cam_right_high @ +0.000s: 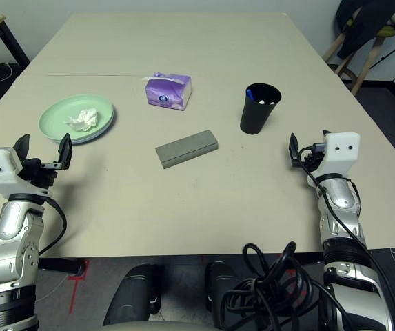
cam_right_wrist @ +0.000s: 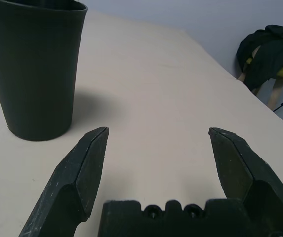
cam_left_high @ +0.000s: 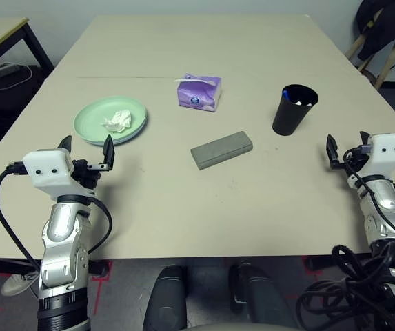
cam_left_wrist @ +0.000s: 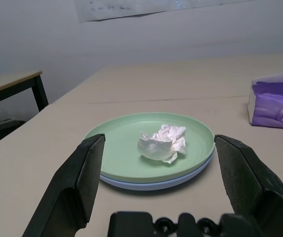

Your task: Organize and tidy the items on the table.

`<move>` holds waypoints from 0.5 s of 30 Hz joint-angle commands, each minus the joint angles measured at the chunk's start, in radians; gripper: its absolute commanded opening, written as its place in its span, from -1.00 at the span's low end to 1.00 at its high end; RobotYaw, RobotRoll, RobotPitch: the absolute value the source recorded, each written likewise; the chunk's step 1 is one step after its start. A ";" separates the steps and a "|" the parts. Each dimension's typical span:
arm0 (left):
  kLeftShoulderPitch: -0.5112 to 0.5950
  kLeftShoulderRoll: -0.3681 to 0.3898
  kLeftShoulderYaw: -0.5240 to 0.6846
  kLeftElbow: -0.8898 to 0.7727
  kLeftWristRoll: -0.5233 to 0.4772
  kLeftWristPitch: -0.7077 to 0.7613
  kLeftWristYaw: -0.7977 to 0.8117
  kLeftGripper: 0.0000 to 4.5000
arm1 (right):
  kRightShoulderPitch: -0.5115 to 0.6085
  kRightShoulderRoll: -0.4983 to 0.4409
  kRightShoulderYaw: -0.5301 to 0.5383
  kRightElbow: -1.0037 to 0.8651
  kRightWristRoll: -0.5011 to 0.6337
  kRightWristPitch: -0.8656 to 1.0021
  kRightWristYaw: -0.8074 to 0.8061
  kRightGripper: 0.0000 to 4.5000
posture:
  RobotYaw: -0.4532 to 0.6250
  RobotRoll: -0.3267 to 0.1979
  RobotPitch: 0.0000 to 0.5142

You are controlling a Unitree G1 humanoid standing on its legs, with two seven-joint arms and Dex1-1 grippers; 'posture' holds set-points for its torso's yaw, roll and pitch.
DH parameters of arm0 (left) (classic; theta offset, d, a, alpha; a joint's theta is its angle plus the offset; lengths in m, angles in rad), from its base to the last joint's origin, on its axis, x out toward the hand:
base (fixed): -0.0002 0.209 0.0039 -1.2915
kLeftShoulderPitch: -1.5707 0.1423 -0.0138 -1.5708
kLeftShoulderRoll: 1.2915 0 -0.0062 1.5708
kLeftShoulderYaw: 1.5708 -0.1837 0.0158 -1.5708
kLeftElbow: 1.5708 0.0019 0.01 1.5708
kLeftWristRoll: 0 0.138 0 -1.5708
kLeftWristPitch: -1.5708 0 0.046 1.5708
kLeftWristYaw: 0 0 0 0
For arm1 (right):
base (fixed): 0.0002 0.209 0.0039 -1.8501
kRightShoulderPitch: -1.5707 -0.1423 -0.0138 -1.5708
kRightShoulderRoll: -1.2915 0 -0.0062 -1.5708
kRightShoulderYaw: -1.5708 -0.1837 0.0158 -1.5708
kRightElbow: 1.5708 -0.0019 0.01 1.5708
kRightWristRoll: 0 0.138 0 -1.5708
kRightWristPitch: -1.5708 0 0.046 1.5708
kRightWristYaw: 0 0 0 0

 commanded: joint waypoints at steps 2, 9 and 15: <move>-0.002 0.003 -0.008 0.021 0.010 -0.008 -0.008 1.00 | 0.015 -0.010 0.007 -0.010 0.003 0.017 0.008 0.98 | 0.04 0.25 -0.50; -0.010 0.002 -0.008 0.037 0.008 -0.005 -0.011 1.00 | 0.018 -0.006 0.012 -0.012 0.006 0.027 0.012 0.98 | 0.03 0.25 -0.48; -0.016 -0.002 -0.016 0.042 0.003 0.003 -0.016 1.00 | 0.028 -0.006 0.011 -0.020 0.007 0.030 0.019 0.98 | 0.03 0.25 -0.47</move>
